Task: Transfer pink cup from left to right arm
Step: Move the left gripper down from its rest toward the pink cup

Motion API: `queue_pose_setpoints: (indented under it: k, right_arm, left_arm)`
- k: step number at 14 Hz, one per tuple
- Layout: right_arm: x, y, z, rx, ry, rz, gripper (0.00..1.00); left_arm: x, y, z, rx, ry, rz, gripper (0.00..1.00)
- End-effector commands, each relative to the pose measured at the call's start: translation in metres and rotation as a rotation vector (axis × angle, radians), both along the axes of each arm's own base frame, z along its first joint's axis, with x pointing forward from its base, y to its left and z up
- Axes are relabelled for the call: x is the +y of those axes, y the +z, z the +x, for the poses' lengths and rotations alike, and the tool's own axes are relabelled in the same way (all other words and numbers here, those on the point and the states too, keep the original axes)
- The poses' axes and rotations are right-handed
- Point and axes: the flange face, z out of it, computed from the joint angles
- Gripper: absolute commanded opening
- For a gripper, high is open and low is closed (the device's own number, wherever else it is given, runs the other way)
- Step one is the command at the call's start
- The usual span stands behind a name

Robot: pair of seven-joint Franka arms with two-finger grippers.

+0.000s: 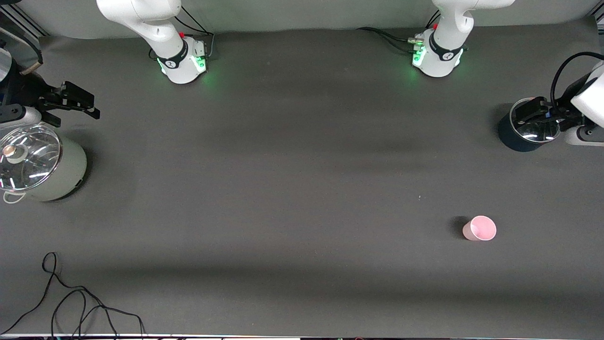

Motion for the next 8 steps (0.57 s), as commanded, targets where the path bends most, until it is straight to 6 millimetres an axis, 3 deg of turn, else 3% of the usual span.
queue_pose_setpoints:
  k: [1,8]
  right_arm:
    - [-0.0012,0.0042,-0.0006,0.011,-0.003,0.022,1.0]
    - [-0.0006,0.0064,0.0059,0.01,-0.008,0.023,1.0]
  left_arm:
    - [-0.0043,0.0074,-0.0031,-0.014,-0.025,0.018,1.0]
    - [-0.0039,0.0061,0.0002,-0.015,-0.023,0.016,1.0]
